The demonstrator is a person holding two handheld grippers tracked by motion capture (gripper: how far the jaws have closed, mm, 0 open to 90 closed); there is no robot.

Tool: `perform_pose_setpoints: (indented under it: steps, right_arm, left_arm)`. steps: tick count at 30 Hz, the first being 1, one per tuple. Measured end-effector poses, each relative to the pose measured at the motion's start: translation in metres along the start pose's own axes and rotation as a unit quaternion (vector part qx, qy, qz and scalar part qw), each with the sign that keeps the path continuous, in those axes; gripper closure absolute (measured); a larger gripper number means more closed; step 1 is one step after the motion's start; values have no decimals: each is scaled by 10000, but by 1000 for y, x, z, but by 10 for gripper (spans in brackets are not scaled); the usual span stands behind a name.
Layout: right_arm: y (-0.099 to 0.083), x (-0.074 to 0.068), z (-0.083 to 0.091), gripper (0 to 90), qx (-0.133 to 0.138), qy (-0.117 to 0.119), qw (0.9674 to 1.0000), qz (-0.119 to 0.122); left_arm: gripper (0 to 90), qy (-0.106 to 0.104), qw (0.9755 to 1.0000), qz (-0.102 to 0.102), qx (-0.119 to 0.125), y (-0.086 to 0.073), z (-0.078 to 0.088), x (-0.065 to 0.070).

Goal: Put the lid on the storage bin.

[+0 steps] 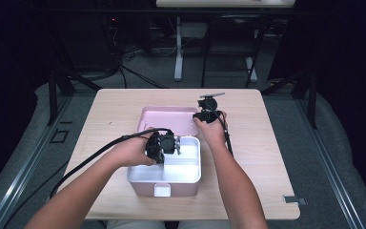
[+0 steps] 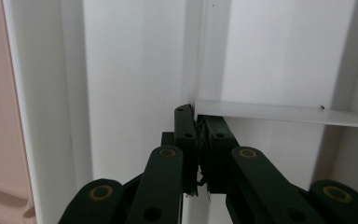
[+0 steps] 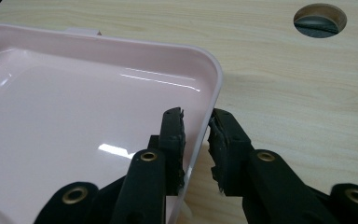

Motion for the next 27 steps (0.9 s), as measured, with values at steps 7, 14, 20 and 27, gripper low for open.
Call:
perform_pose_setpoints:
  steps: [7, 14, 20, 27]
  right_arm:
    - [2, -2, 4, 771, -20, -42, 10000, -28]
    - [9, -8, 12, 800, 12, -144, 9998, 103]
    - [11, -9, 18, 815, 89, -136, 9999, 35]
    - [15, -10, 28, 829, 339, -63, 9994, 3]
  left_arm:
    - [864, 5, 10000, 0, -1, 0, 0, 0]
    - [863, 59, 10000, -8, -20, 0, 0, 1]
    - [862, 60, 10000, 1, -19, 0, 0, 1]
    - [863, 53, 10000, 6, -16, 0, 0, 1]
Point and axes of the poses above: each handheld gripper's, and its own axes: z roughly backward along the jaws, y roughly out of its top, x roughly to its right, the point moved 3 cm from there along -z, roughly forward along the jaws, and after that the axes turned 8 degrees about x, right-handed, at the moved point
